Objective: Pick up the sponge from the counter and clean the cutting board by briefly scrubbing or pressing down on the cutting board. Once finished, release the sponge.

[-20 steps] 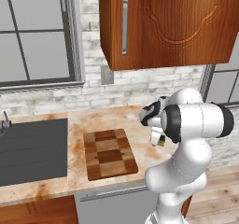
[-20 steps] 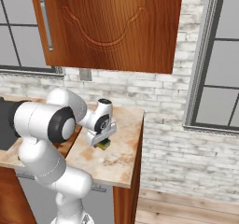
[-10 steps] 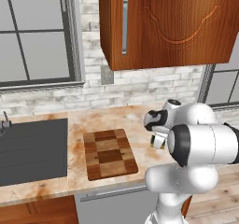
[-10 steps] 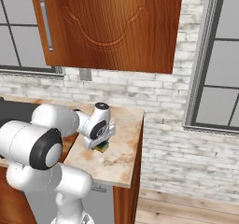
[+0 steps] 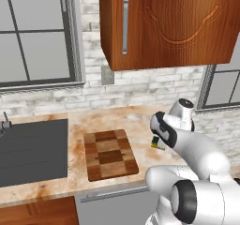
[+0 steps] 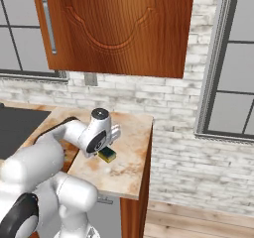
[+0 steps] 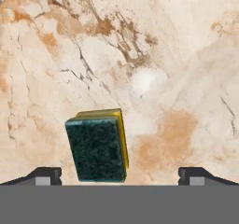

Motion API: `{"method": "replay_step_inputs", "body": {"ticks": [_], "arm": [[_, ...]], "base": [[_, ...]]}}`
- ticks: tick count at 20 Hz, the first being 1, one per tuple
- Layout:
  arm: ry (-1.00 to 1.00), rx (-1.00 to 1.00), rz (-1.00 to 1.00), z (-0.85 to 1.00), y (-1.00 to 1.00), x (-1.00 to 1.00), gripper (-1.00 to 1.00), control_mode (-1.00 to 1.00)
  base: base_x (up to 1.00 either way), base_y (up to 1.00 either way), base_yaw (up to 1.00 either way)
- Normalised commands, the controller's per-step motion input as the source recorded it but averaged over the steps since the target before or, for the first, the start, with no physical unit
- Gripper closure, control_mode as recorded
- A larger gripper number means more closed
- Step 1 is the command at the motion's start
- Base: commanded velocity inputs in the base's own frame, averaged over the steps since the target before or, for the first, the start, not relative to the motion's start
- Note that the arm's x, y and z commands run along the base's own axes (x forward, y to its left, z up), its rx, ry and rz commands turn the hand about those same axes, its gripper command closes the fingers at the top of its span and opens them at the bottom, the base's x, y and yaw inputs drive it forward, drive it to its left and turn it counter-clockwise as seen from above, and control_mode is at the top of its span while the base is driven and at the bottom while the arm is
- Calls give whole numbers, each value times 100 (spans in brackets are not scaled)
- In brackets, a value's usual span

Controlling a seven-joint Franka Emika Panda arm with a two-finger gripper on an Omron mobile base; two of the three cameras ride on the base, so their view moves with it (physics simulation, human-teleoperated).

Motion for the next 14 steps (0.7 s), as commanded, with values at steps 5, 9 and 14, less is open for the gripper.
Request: {"method": "replay_step_inputs", "body": {"ticks": [5,9,14], "arm": [[-19,0,-3,64,0,-39,-100,-100],[-14,0,-2,51,5,-60,-100,-100],[-3,0,-2,52,15,-56,-100,-100]], "base": [[0,0,0],[0,0,0],[0,0,0]]}}
